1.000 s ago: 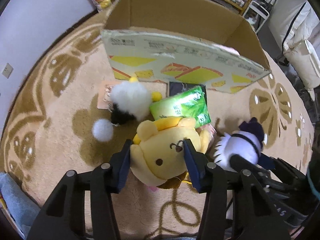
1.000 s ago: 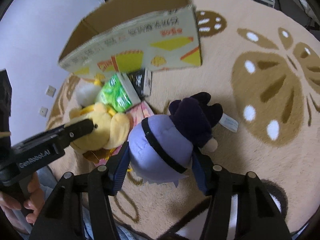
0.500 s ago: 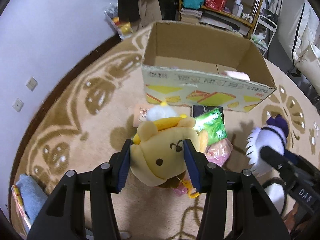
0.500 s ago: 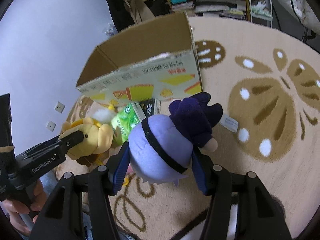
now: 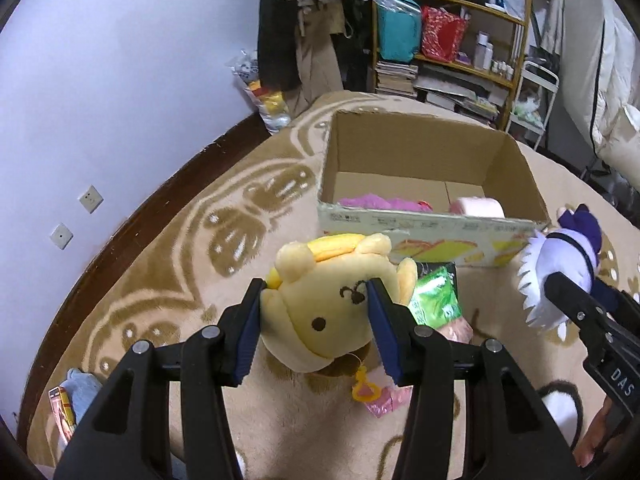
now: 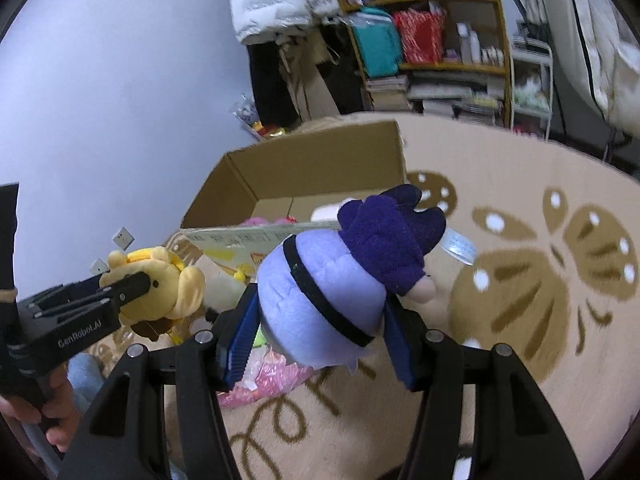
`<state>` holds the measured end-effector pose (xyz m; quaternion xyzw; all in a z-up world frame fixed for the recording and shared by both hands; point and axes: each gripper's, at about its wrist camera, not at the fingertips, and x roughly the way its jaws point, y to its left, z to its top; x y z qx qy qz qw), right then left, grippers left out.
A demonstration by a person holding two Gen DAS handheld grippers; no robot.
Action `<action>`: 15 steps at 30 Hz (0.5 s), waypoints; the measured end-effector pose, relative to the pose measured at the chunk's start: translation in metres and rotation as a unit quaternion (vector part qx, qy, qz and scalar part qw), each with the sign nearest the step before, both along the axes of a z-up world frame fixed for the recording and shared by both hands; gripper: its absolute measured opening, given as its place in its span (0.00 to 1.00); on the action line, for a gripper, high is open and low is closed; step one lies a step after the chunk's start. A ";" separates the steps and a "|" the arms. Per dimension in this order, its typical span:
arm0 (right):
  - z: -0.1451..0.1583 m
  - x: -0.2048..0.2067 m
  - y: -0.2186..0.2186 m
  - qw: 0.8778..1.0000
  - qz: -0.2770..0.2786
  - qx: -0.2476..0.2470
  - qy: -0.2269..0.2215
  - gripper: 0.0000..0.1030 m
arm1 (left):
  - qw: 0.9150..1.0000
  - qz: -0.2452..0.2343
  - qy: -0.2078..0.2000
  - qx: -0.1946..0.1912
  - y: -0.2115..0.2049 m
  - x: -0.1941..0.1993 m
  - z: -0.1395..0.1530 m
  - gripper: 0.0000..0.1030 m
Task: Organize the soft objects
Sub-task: 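Lift the lavender doll with the right tool while the left tool lifts the yellow dog, then lower both plushes into the box and open both tools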
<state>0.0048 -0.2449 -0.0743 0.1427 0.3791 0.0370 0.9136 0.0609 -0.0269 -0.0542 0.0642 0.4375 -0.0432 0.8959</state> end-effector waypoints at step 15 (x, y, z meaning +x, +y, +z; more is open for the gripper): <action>0.024 0.022 -0.016 0.998 0.016 -0.013 -0.065 0.59 | 0.998 -0.007 -0.066 -0.001 -0.008 0.031 0.024 0.48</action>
